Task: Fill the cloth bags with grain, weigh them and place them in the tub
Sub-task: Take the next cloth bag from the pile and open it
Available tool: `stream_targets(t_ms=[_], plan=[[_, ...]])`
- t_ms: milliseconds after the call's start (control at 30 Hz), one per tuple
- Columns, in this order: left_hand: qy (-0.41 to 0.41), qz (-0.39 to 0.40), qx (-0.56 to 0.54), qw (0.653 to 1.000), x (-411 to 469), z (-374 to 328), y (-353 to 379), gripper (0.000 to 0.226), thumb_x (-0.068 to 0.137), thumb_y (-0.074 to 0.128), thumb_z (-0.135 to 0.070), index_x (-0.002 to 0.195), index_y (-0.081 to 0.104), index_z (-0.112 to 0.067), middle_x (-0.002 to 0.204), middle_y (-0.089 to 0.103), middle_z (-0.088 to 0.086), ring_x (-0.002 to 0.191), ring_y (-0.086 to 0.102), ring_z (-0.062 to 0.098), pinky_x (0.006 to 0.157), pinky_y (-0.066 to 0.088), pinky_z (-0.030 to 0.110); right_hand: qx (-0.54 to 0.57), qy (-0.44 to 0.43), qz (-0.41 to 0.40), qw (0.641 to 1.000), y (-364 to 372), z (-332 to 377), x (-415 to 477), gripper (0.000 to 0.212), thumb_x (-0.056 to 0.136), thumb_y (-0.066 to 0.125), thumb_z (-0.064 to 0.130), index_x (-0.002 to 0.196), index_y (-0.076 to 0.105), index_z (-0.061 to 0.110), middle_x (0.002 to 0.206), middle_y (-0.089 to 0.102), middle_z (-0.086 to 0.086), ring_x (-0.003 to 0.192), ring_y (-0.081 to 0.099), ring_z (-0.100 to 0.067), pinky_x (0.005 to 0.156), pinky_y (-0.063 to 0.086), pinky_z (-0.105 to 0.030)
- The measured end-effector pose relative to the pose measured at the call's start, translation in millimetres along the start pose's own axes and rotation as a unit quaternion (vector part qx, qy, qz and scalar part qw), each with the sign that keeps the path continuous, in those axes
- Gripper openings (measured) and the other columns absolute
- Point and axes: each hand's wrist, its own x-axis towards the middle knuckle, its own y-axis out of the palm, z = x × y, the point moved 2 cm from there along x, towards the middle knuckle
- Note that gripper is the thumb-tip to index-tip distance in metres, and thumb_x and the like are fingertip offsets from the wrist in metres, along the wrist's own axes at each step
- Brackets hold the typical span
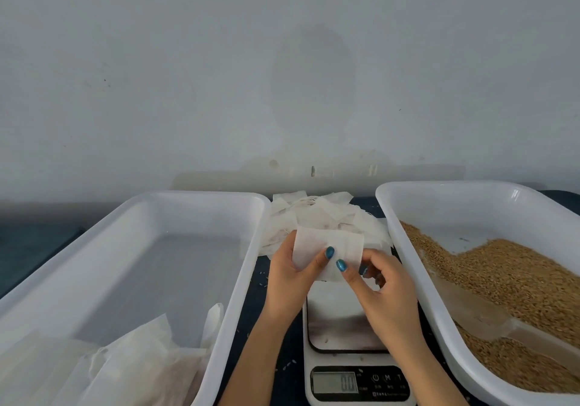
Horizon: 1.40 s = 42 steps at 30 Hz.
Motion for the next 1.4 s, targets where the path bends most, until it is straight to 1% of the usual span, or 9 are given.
stream_targets(t_ms=[267, 367, 467, 600, 700, 867, 1000, 1200, 1400], plan=[[-0.012, -0.033, 0.057, 0.998, 1, 5, -2, 0.036, 0.097, 0.059, -0.042, 0.097, 0.061, -0.006, 0.082, 0.062, 0.009, 0.073, 0.057, 0.012, 0.065, 0.047, 0.027, 0.011, -0.011, 0.015, 1.0, 2, 2, -2, 0.027, 0.094, 0.05, 0.044, 0.085, 0.059, 0.02, 0.082, 0.062, 0.006, 0.085, 0.062, -0.014, 0.076, 0.052, -0.038], [0.058, -0.024, 0.154, 0.986, 1, 1, -6, 0.058, 0.078, 0.072, -0.054, 0.123, 0.053, -0.022, 0.116, 0.06, -0.017, 0.108, 0.058, 0.003, 0.089, 0.047, 0.021, -0.035, -0.034, 0.008, 0.999, 0, 3, 0, 0.023, 0.096, 0.048, 0.041, 0.081, 0.049, 0.024, 0.077, 0.05, 0.013, 0.075, 0.054, -0.008, 0.068, 0.044, -0.027], [0.233, 0.028, 0.387, 0.892, 4, 1, -6, 0.1, 0.063, 0.078, -0.07, 0.143, 0.041, -0.023, 0.147, 0.043, -0.009, 0.138, 0.04, 0.012, 0.112, 0.034, 0.025, -0.074, -0.066, 0.001, 0.995, -2, 3, 1, 0.022, 0.097, 0.045, 0.043, 0.081, 0.046, 0.027, 0.082, 0.048, 0.014, 0.077, 0.052, -0.008, 0.068, 0.043, -0.028], [0.299, 0.067, 0.465, 0.831, 1, 7, 4, 0.091, 0.073, 0.072, -0.068, 0.144, 0.043, -0.018, 0.15, 0.042, -0.006, 0.145, 0.031, 0.014, 0.118, 0.029, 0.037, -0.112, -0.073, 0.043, 0.99, 0, 4, -2, 0.019, 0.096, 0.041, 0.052, 0.088, 0.048, 0.036, 0.121, 0.055, 0.011, 0.114, 0.053, -0.008, 0.09, 0.052, -0.037], [0.319, 0.068, 0.455, 0.829, -2, 8, 6, 0.063, 0.083, 0.068, -0.053, 0.132, 0.055, -0.016, 0.136, 0.057, -0.007, 0.137, 0.042, 0.011, 0.117, 0.03, 0.034, -0.112, -0.123, 0.066, 0.984, 4, 10, -6, 0.018, 0.099, 0.04, 0.054, 0.087, 0.046, 0.043, 0.125, 0.04, 0.04, 0.126, 0.048, -0.005, 0.093, 0.05, -0.034], [0.334, 0.035, 0.457, 0.824, -3, 0, 4, 0.023, 0.083, 0.073, -0.032, 0.089, 0.065, -0.012, 0.085, 0.066, -0.005, 0.083, 0.061, 0.014, 0.084, 0.05, 0.03, -0.088, -0.141, 0.066, 0.984, 3, 12, -8, 0.021, 0.1, 0.035, 0.059, 0.087, 0.044, 0.046, 0.137, 0.047, 0.015, 0.109, 0.053, 0.006, 0.089, 0.051, -0.036], [0.292, 0.031, 0.467, 0.834, -4, -5, 2, 0.025, 0.084, 0.061, -0.036, 0.077, 0.061, -0.013, 0.066, 0.058, -0.007, 0.06, 0.051, 0.01, 0.058, 0.044, 0.023, -0.089, -0.165, 0.052, 0.981, 1, 27, -9, 0.026, 0.101, 0.039, 0.053, 0.089, 0.053, 0.034, 0.124, 0.043, 0.035, 0.124, 0.047, 0.0, 0.089, 0.053, -0.041], [0.171, 0.011, 0.373, 0.912, -5, -6, -4, 0.02, 0.071, 0.065, -0.026, 0.088, 0.057, -0.018, 0.067, 0.051, -0.013, 0.059, 0.045, 0.011, 0.049, 0.044, 0.032, -0.181, -0.188, 0.055, 0.964, -34, 66, -18, 0.022, 0.092, 0.063, 0.032, 0.113, 0.058, 0.034, 0.118, 0.051, 0.026, 0.119, 0.047, 0.005, 0.097, 0.037, -0.01], [0.145, -0.015, 0.358, 0.922, -4, -5, -3, 0.026, 0.07, 0.076, -0.018, 0.09, 0.06, -0.013, 0.073, 0.049, -0.015, 0.065, 0.046, 0.008, 0.053, 0.037, 0.022, -0.406, -0.053, 0.166, 0.897, -132, 38, 15, 0.016, 0.085, 0.056, 0.049, 0.098, 0.046, 0.052, 0.105, 0.059, 0.03, 0.091, 0.056, 0.01, 0.07, 0.048, -0.014]])
